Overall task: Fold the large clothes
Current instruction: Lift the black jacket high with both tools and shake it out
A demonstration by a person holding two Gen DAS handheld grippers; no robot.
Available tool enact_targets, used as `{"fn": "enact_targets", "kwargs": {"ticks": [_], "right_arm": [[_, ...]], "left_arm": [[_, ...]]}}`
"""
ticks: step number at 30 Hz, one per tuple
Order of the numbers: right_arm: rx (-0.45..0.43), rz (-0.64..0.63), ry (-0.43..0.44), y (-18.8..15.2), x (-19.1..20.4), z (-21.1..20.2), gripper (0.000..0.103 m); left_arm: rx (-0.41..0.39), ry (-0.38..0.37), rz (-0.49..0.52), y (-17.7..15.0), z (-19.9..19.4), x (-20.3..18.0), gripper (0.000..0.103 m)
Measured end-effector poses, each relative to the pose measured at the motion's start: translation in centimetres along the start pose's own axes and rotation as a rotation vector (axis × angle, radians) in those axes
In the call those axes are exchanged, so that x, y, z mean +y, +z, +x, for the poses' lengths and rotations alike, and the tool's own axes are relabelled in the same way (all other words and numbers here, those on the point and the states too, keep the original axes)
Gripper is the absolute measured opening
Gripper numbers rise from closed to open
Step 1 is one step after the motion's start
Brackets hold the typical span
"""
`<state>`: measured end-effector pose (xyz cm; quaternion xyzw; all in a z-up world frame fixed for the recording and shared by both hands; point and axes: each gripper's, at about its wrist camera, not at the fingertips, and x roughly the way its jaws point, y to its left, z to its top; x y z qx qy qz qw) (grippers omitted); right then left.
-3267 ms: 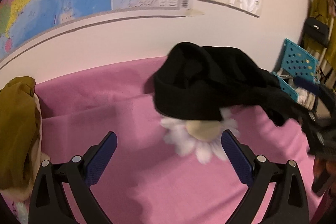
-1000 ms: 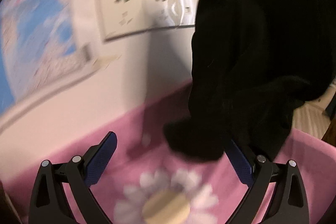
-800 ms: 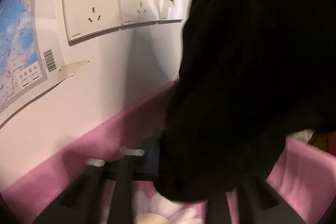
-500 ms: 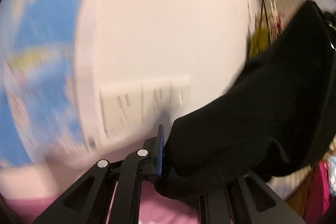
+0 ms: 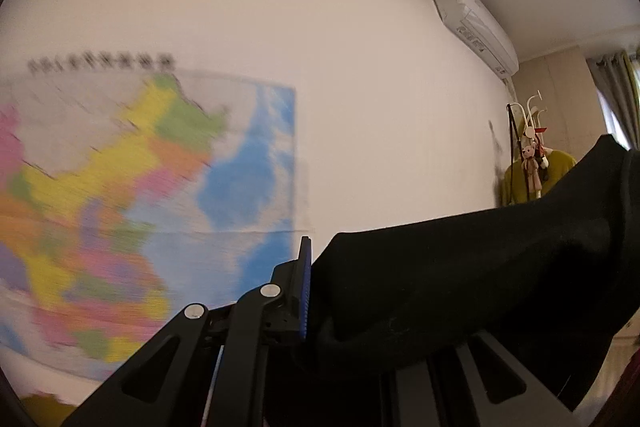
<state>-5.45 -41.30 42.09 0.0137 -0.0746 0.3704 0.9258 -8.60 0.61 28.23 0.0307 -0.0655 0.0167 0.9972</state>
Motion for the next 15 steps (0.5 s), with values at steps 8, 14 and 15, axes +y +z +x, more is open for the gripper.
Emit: {"fn": "enact_targets", "kwargs": {"ticks": [8,14,15], "right_arm": [[0.01,0.013,0.213,-1.9,4.7,-2.1,0.006],[0.232,0.147,0.294,-9.5,4.2,8.9,0.006],[0.287,0.175,0.297,-11.6,4.0,11.3,0.006]], "left_arm": [[0.041,0.272,0.192,1.6,-12.9,-0.6,0.011],[0.382,0.34,0.171,-5.4,-6.7,2.9,0.011],[0.449,0.354,0.145,-7.5,-4.8,4.1,0.011]]}}
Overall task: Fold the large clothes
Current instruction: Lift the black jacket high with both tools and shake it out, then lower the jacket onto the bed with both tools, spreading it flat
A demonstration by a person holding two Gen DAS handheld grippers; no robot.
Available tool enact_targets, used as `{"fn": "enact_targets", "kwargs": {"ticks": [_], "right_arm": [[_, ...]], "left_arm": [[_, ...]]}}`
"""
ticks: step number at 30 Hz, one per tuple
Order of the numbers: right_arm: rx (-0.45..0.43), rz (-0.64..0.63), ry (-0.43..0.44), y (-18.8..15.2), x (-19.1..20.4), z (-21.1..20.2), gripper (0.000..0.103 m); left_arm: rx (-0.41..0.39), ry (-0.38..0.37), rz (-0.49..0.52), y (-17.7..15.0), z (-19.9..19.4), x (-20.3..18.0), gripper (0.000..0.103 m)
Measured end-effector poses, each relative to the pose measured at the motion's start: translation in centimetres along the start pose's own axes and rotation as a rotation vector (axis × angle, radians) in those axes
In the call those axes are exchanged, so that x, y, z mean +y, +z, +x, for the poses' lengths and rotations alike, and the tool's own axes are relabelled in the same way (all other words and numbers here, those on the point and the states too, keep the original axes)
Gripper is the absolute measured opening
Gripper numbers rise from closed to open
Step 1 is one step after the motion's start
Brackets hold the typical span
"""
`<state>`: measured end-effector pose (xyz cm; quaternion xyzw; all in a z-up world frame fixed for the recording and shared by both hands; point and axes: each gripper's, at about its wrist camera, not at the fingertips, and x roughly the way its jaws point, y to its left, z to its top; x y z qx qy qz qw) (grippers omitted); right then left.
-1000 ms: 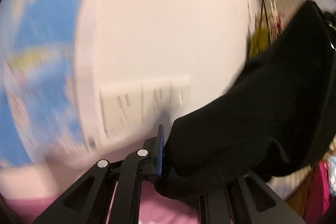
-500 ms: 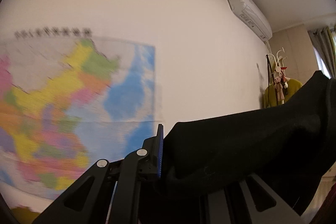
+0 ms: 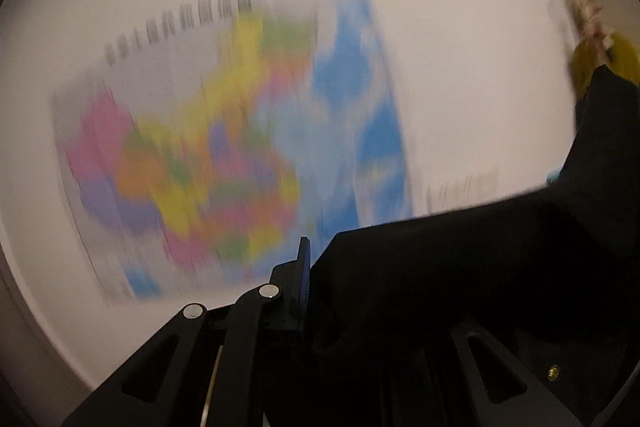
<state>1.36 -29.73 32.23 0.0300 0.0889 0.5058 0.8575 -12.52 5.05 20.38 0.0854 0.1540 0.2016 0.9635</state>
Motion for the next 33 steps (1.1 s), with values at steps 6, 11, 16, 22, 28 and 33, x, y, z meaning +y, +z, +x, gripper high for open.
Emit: {"fn": "enact_targets", "kwargs": {"ticks": [6,11,16,22,28,33], "right_arm": [[0.351,0.16,-0.069,-11.6,-7.7,16.6,0.006],[0.554,0.315,-0.148,-20.7,-13.8,24.4,0.006],[0.579,0.401,-0.178,-21.6,-18.0,27.0,0.007],[0.689,0.453,-0.396,-24.5,-21.1,30.6,0.046],[0.561,0.349,-0.276,-22.0,-17.6,26.9,0.056],[0.671,0.275,0.038,-23.1,-11.6,27.5,0.058]], "left_arm": [[0.298,0.08,-0.043,-8.8,16.6,0.0,0.01],[0.51,0.045,-0.041,-15.7,25.7,-1.5,0.01],[0.58,0.005,-0.104,-15.7,29.6,0.0,0.014],[0.692,0.025,-0.135,-15.5,33.0,1.1,0.048],[0.63,-0.159,-0.263,-14.3,29.3,4.0,0.069],[0.524,-0.402,-0.146,-14.0,23.8,1.7,0.07]]}}
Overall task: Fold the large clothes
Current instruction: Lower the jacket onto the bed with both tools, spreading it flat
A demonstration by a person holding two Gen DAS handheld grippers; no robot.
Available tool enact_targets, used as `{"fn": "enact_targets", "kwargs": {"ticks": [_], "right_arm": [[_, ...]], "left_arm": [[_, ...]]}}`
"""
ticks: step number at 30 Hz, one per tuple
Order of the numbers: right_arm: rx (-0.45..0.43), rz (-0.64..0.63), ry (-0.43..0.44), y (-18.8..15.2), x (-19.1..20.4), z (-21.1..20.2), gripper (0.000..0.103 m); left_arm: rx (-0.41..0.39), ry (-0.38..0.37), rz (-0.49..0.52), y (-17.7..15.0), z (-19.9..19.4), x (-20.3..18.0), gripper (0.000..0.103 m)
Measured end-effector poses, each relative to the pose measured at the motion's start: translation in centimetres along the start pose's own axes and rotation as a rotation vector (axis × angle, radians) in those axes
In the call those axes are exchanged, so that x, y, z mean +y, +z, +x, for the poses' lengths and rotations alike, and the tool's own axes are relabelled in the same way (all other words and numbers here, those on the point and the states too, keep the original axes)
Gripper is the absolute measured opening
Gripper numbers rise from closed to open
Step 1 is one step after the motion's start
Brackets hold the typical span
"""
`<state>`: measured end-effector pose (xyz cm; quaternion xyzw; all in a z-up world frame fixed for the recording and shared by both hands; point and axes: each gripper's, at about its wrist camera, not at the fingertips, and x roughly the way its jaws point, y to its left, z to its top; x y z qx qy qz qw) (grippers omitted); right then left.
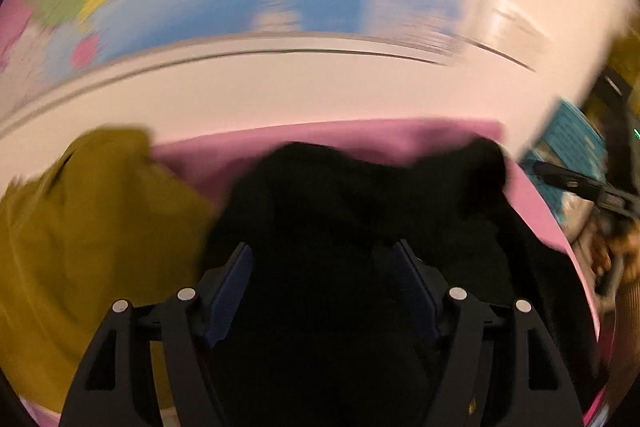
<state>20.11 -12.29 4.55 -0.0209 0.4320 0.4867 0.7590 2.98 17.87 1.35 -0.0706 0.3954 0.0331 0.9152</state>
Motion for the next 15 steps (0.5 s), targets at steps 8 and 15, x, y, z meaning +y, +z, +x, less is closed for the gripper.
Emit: {"fn": "enact_targets", "kwargs": {"ticks": [8,15], "right_arm": [[-0.009,0.023,-0.179,3.2,-0.9,6.9,0.038],[0.008,0.0,-0.205,1.0,-1.1,0.5,0.066]], "left_arm": [[0.117,-0.005,0.077,0.6,7.2,-4.1,0.067],[0.105,0.032,-0.025,-0.5,5.9,-1.3,0.07]]}}
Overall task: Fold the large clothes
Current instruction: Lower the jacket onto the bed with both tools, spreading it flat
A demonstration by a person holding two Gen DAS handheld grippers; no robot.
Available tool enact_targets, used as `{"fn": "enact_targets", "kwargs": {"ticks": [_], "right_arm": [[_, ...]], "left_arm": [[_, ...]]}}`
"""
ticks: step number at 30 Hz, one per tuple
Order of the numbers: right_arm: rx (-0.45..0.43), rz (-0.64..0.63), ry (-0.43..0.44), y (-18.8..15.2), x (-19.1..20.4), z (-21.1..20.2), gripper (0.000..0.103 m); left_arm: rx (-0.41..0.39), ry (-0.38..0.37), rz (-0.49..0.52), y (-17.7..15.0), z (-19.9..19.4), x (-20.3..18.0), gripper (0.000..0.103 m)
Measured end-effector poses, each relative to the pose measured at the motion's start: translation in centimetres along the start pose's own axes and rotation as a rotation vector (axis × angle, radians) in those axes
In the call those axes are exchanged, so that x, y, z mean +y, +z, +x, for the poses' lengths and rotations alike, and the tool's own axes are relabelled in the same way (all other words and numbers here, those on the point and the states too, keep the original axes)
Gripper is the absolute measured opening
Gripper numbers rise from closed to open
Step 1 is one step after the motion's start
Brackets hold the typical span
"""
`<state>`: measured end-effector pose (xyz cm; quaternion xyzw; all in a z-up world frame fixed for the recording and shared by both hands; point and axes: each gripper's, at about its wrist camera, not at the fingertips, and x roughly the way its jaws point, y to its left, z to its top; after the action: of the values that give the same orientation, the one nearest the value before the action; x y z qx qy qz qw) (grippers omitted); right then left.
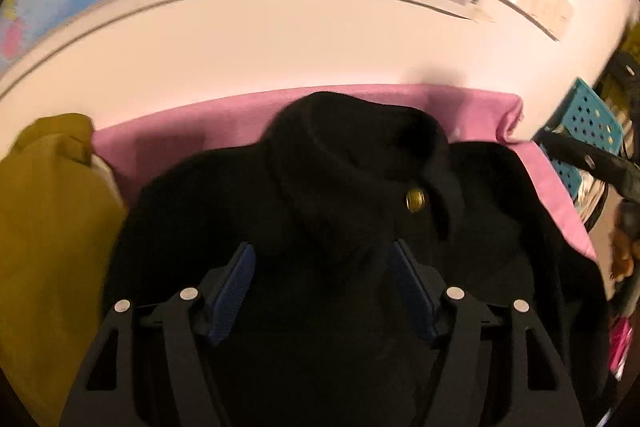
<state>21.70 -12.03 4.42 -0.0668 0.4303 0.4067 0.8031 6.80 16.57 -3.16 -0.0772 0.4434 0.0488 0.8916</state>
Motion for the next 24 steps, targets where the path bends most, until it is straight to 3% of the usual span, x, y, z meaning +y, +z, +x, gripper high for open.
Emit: {"fn": "enact_targets", "kwargs": {"ticks": [5,7,9,11,12,13,15,19,21,24], "right_arm": [[0.148,-0.147,-0.083,-7.7,1.9,-2.4,0.069],[0.201,-0.197,-0.105,-10.5,2.7,-2.2,0.073],[0.24,-0.276,-0.174,-12.7,3.4,-1.6,0.071],[0.246,-0.355,-0.246,-14.0,3.8,-1.1,0.046],[0.244,-0.382,-0.283,-14.1,3.4,-1.1,0.022],[0.235,-0.37,-0.279,-13.9,2.9,-1.4,0.003],[0.186,-0.29,-0.243,-12.5,1.2,-3.0,0.003],[-0.056,-0.158,-0.33,-7.0,-3.5,-9.7,0.003],[-0.131,-0.093,-0.334,-4.8,-6.3,-11.8,0.002],[-0.157,0.008,-0.34,-3.5,-10.6,-11.5,0.002]], "left_arm": [[-0.046,-0.016,0.056,-3.7,-3.3,-0.1,0.077],[-0.074,0.007,0.069,-5.1,-4.7,0.0,0.079],[-0.089,0.027,0.087,-6.0,-5.2,0.1,0.08],[-0.094,0.039,0.087,-6.7,-5.6,0.0,0.08],[-0.093,0.035,0.088,-6.6,-5.4,-0.3,0.08],[-0.093,0.033,0.084,-7.0,-5.8,-0.3,0.08],[-0.099,0.038,0.068,-6.7,-5.8,-0.3,0.08],[-0.119,0.047,0.034,-7.5,-7.5,1.2,0.08],[-0.13,0.067,0.025,-7.9,-8.0,1.7,0.08],[-0.133,0.076,0.018,-8.7,-8.4,2.3,0.081]]}}
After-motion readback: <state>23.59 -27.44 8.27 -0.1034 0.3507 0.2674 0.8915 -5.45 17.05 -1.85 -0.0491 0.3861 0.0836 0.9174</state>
